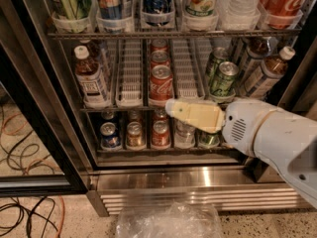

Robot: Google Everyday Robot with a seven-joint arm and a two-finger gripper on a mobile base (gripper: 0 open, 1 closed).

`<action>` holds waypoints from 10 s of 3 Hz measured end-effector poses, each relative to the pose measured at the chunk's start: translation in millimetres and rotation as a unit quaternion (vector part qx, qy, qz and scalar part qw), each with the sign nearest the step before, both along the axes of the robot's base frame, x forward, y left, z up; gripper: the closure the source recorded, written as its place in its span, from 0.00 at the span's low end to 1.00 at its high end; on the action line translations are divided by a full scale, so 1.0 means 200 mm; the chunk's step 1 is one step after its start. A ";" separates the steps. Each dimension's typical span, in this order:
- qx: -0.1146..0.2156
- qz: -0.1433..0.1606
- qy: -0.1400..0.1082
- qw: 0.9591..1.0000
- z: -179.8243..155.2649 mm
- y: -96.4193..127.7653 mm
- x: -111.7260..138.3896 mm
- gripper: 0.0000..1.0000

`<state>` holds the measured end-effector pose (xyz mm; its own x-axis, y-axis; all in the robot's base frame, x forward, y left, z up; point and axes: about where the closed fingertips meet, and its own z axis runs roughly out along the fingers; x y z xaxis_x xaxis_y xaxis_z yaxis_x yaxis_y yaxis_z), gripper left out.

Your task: Pick redbull can from top shelf of fridge

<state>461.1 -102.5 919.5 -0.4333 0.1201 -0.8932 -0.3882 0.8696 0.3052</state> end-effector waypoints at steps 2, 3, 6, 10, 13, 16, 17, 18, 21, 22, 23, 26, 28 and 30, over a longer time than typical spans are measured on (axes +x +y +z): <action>0.136 -0.190 -0.076 0.969 0.12 -0.63 0.18 0.00; 0.160 -0.232 -0.074 0.957 0.05 -0.79 0.14 0.00; 0.171 -0.062 -0.060 0.982 0.13 -0.28 0.13 0.00; -0.097 -0.079 -0.136 0.983 -0.10 -0.19 0.03 0.00; -0.033 0.011 -0.191 0.981 0.07 0.20 0.06 0.00; -0.016 0.054 -0.221 0.974 0.06 0.46 0.02 0.00; 0.010 0.108 -0.285 0.952 0.20 0.86 -0.06 0.00; 0.058 0.118 -0.319 0.939 0.28 1.08 -0.09 0.00; 0.030 0.086 -0.337 0.937 0.33 1.09 0.02 0.00; 0.008 0.064 -0.350 0.935 0.37 0.96 0.08 0.00; 0.010 0.053 -0.360 0.931 0.38 0.89 0.09 0.00; -0.005 0.028 -0.406 0.913 0.46 0.78 0.15 0.00; -0.042 0.075 -0.411 0.907 0.51 0.68 0.42 0.00; -0.034 0.067 -0.425 0.902 0.57 0.77 0.43 0.00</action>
Offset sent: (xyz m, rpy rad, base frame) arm 0.0616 0.0170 0.0370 0.7796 -0.3829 -0.5327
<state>547.6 51.1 1032.9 0.4056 0.0503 -0.9127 -0.5603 0.8025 -0.2048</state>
